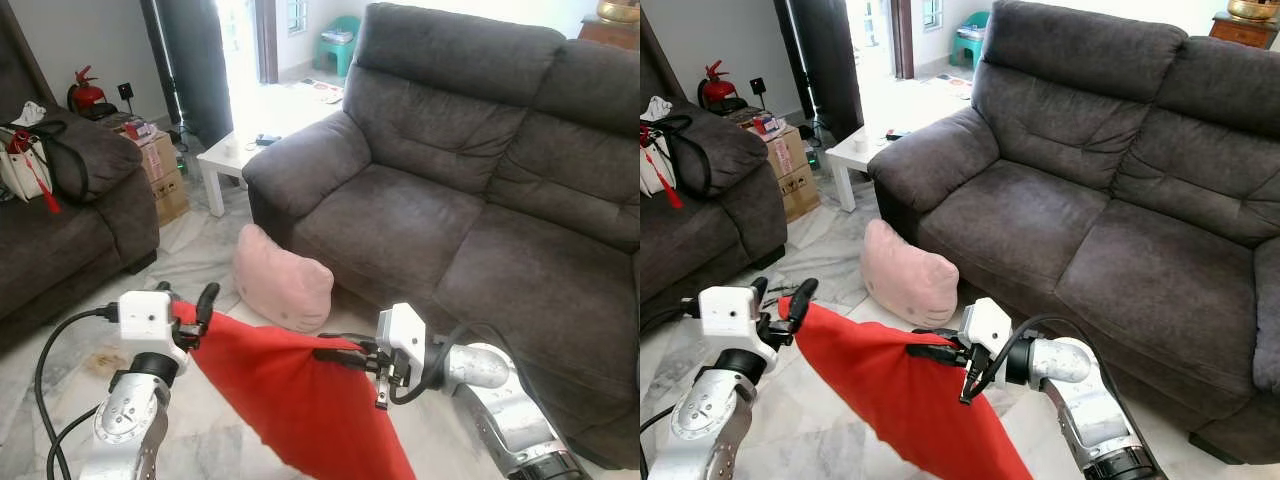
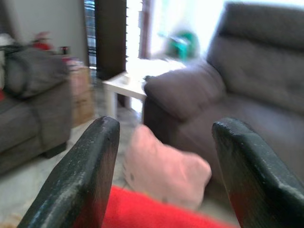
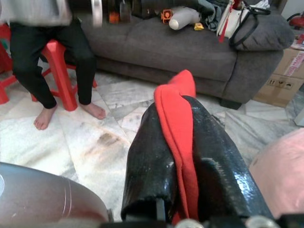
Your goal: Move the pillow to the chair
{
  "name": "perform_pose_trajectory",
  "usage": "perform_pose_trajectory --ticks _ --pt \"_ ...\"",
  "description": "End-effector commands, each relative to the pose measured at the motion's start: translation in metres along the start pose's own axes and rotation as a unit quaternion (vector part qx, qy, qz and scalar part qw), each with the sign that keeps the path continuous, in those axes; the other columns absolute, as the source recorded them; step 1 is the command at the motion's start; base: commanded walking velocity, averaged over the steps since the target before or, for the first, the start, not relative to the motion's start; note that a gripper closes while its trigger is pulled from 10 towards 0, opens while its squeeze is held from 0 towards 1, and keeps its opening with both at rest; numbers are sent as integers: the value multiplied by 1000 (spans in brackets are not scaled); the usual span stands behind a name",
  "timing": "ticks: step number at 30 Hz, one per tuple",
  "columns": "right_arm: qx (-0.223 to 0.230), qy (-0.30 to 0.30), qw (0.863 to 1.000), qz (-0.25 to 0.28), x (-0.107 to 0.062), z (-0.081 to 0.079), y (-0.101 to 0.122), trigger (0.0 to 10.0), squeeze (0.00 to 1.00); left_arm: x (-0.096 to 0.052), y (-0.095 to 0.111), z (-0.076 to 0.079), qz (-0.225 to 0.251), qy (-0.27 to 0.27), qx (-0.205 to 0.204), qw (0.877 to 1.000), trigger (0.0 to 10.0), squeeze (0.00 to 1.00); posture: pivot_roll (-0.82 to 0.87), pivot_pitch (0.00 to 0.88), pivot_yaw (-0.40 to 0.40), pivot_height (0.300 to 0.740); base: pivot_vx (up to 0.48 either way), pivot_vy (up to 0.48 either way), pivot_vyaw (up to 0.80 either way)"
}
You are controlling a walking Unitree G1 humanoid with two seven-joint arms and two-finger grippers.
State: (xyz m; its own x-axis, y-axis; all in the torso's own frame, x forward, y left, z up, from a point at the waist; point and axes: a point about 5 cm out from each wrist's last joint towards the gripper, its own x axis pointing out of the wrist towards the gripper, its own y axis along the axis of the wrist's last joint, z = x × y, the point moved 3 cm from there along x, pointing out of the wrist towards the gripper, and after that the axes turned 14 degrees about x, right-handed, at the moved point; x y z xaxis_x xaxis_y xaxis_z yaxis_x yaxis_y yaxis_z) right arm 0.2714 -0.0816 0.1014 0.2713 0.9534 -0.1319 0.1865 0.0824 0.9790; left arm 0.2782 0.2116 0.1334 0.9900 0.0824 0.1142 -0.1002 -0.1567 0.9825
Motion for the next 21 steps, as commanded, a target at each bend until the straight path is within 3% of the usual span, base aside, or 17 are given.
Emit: perform_pose_trajectory --ticks 1,2,10,13,14,16,18,21 --pt "-45 5 997 56 -2 2 33 10000 0 2 7 -11 7 38 -32 999 10000 0 101 0 -26 740 0 0 0" --pt "-45 6 997 56 -2 2 33 10000 0 1 4 -16 0 66 -67 996 10000 0 103 0 -28 740 0 0 0" --pt "-51 -1 997 60 -1 6 37 10000 0 -7 -18 -26 -51 163 -161 972 10000 0 106 0 -32 740 0 0 0" --pt "-56 -4 996 65 -1 9 42 10000 0 -14 -33 -37 -85 218 -203 951 10000 0 107 0 -36 740 0 0 0" --pt "-55 0 996 68 -1 9 45 10000 0 -19 -42 -44 -103 255 -234 933 10000 0 108 0 -37 740 0 0 0" --pt "-55 5 996 69 -1 8 46 10000 0 -25 -51 -51 -120 295 -265 910 10000 0 114 0 -39 740 0 0 0" --pt "-56 8 996 70 -2 8 47 10000 0 -29 -56 -54 -127 312 -280 899 10000 0 113 0 -38 740 0 0 0" --pt "-58 12 996 68 -3 8 49 10000 0 -34 -60 -63 -129 331 -276 893 10000 0 113 0 -41 740 0 0 0"
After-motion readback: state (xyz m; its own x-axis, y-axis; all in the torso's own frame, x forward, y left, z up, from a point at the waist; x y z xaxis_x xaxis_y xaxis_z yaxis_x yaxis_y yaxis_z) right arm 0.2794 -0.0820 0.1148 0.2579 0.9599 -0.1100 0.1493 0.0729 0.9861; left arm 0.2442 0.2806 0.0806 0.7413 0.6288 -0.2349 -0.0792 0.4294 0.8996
